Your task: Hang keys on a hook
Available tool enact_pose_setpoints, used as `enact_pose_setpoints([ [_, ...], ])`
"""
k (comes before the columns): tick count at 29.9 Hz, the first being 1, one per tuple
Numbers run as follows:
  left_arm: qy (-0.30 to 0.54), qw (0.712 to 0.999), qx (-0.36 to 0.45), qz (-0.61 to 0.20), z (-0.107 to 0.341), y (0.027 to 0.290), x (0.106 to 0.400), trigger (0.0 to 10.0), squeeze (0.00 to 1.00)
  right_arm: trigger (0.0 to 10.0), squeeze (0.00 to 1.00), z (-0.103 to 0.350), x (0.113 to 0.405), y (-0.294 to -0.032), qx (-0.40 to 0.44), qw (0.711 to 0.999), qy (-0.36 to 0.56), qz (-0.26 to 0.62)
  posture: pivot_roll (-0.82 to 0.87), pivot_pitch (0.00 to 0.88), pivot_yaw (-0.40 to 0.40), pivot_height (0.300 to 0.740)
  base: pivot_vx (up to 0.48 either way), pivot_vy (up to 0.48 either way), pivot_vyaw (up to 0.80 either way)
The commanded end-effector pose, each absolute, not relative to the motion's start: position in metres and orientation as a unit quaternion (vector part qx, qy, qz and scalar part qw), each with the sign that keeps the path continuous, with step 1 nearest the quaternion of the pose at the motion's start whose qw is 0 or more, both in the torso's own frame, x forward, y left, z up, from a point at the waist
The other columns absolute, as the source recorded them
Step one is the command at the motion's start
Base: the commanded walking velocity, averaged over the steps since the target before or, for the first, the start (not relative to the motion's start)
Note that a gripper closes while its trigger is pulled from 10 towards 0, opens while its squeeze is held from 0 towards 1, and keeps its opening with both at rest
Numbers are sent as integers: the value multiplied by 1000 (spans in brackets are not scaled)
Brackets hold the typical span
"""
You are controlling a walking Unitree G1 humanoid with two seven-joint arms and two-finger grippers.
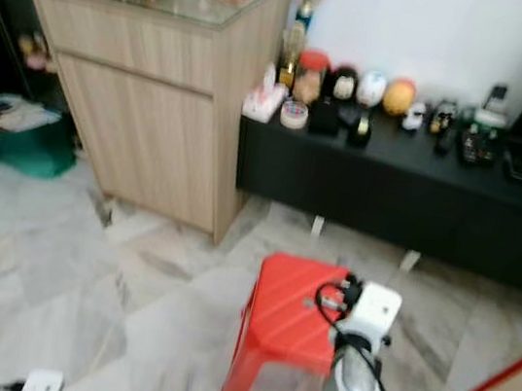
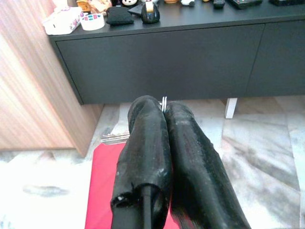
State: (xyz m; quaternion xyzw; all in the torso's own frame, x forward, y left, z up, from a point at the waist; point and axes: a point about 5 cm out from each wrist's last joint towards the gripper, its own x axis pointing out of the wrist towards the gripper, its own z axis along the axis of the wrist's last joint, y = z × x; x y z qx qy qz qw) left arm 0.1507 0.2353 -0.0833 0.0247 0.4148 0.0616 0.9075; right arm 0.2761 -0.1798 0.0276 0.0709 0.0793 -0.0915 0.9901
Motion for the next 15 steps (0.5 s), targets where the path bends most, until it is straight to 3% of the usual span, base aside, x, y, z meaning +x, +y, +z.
enact_pose_setpoints([
  [1,429,901,16,65,-87,235,142,10000,0,10000,0,27,275,-186,69,989,81,-101,26,0,4,740,-330,0,0],
  [10,446,892,14,72,-89,247,126,10000,0,10000,0,26,275,-187,65,989,84,-104,23,0,3,740,-324,0,0],
  [15,449,891,14,71,-90,247,125,10000,0,10000,0,26,275,-187,66,988,88,-107,22,0,3,740,0,0,-163],
])
